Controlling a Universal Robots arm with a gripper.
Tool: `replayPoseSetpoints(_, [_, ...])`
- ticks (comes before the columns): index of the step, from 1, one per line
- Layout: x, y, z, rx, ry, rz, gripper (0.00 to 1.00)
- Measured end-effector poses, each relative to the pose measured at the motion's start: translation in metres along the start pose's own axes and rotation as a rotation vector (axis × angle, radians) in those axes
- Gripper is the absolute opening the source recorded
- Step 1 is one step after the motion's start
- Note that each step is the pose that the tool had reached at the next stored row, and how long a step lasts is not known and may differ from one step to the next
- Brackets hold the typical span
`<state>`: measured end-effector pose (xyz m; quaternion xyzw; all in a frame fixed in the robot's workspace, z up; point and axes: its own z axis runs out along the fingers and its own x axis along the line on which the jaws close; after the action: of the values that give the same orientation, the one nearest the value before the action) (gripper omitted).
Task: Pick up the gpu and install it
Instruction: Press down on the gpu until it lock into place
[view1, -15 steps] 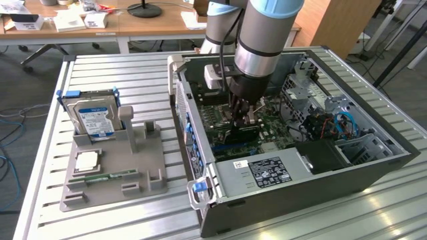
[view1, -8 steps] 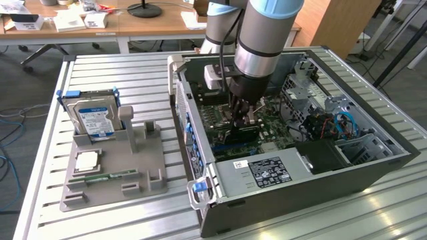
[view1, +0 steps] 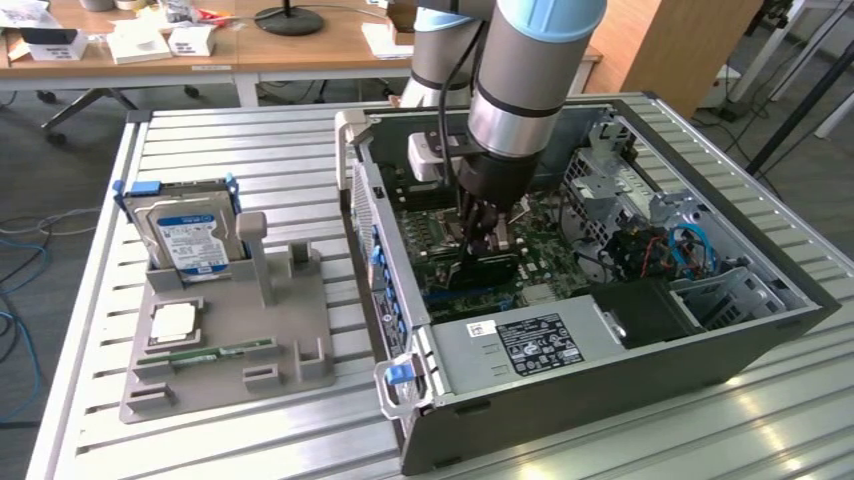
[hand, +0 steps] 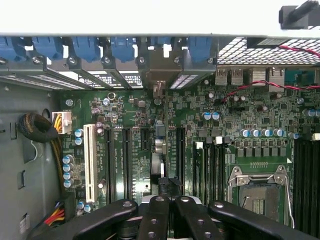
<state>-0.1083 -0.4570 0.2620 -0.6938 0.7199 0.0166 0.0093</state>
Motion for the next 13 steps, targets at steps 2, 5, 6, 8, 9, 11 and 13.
replayPoseSetpoints(2, [0.0001,0.0,-0.0002,-0.0003,0.0005,0.0,0.1])
replayPoseSetpoints(5, [0.0001,0.0,-0.0002,-0.0003,0.0005,0.0,0.1])
replayPoseSetpoints(6, [0.0001,0.0001,-0.0002,-0.0003,0.0005,0.0,0.1])
replayPoseSetpoints(8, [0.0002,0.0006,0.0007,-0.0005,0.0012,0.0,0.1])
replayPoseSetpoints(9, [0.0003,0.0008,0.0013,-0.0007,0.0015,0.0,0.1])
replayPoseSetpoints(11, [0.0003,0.0009,0.0016,-0.0008,0.0013,0.0,0.1])
replayPoseSetpoints(13, [0.0002,0.0009,0.0019,-0.0004,0.0005,0.0,0.1])
